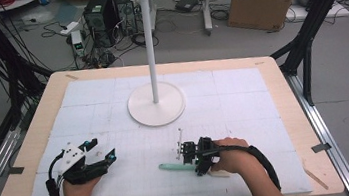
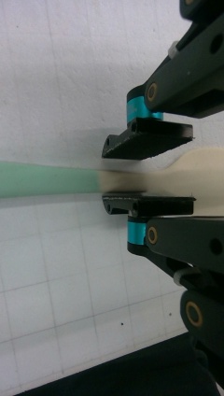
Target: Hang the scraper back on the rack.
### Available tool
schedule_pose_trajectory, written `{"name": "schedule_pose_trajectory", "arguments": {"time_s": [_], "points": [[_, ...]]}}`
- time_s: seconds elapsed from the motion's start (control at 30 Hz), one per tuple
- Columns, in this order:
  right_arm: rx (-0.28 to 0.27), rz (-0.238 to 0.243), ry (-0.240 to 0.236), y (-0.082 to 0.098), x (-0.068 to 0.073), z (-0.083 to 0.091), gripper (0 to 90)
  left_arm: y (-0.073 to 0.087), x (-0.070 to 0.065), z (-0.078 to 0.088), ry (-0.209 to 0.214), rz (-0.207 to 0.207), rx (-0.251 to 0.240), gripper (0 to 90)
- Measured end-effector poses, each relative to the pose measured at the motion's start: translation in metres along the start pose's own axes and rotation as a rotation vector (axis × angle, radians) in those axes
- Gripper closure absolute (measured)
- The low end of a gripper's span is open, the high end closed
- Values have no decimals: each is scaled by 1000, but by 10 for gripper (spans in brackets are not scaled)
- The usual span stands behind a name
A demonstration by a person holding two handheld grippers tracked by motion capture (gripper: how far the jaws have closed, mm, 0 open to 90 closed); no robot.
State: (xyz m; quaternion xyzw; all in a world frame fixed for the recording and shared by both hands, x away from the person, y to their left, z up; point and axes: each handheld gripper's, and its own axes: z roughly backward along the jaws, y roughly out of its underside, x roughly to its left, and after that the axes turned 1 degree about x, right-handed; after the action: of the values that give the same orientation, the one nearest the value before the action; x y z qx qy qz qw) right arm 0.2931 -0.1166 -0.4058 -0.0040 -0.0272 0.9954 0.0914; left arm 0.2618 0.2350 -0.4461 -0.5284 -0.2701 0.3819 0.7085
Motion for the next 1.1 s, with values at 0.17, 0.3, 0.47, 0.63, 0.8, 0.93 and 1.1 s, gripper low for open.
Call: {"name": "schedule_pose_trajectory", "arguments": {"time_s": [0.17, 0.3, 0.47, 0.63, 0.8, 0.93, 1.1], "points": [[5, 25, 10, 0, 2, 0, 735, 0, 0, 0, -1, 1, 0, 250], [3, 19, 5, -1, 2, 0, 749, 0, 0, 0, -2, 2, 0, 250], [3, 19, 7, -1, 3, 0, 788, 0, 0, 0, -3, 4, -2, 250], [1, 18, 4, -1, 2, 0, 789, 0, 0, 0, -2, 2, 0, 250], [3, 22, 5, -1, 2, 0, 792, 0, 0, 0, -2, 4, 0, 250], [1, 26, 14, 0, 3, 1, 796, 0, 0, 0, -2, 5, -1, 250], [-13, 27, 6, 1, 3, 0, 800, 0, 0, 0, -2, 5, 0, 250]]}}
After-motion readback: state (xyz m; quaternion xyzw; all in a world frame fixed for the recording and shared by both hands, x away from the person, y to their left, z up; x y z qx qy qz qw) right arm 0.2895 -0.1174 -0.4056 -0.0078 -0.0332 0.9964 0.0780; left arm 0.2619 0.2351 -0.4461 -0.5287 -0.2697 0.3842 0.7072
